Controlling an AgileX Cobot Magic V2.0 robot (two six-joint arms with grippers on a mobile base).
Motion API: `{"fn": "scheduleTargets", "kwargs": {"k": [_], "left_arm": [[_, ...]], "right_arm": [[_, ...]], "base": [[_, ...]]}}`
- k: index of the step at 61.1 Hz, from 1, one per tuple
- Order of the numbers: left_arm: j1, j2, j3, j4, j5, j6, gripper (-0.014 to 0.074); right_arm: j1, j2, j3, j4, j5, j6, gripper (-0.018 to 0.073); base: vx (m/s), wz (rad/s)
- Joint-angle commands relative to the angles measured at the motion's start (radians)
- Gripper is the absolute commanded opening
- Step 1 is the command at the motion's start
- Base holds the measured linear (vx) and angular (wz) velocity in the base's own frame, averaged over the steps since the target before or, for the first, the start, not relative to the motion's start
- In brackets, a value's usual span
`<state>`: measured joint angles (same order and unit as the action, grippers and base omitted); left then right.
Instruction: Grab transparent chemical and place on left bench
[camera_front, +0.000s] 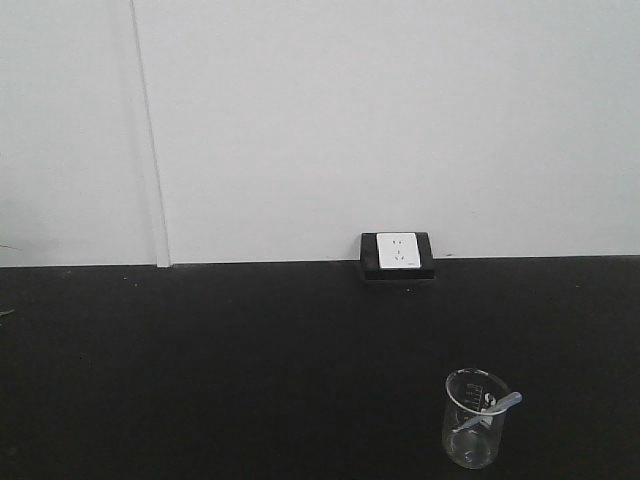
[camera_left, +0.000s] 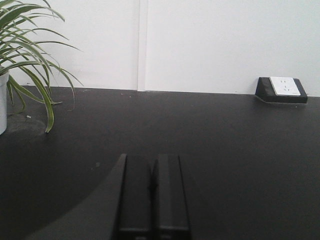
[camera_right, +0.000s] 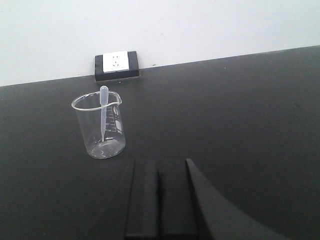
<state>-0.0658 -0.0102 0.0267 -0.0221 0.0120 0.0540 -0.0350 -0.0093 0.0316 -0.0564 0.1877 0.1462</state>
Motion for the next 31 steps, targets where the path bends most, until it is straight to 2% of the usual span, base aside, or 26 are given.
{"fn": "scheduleTargets", "kwargs": {"k": [1,31], "left_arm": [[-0.002,-0.019,0.016,-0.001,-0.078,-0.008,-0.0003],[-0.002,-0.019,0.016,-0.001,-0.078,-0.008,-0.0003]], "right_arm": [[-0.005,-0.005,0.004,-0.006,-0.087,-0.003,-0.0007],[-0.005,-0.005,0.004,-0.006,-0.087,-0.003,-0.0007]], "base": [[0.0,0.0],[0.0,0.0]]}}
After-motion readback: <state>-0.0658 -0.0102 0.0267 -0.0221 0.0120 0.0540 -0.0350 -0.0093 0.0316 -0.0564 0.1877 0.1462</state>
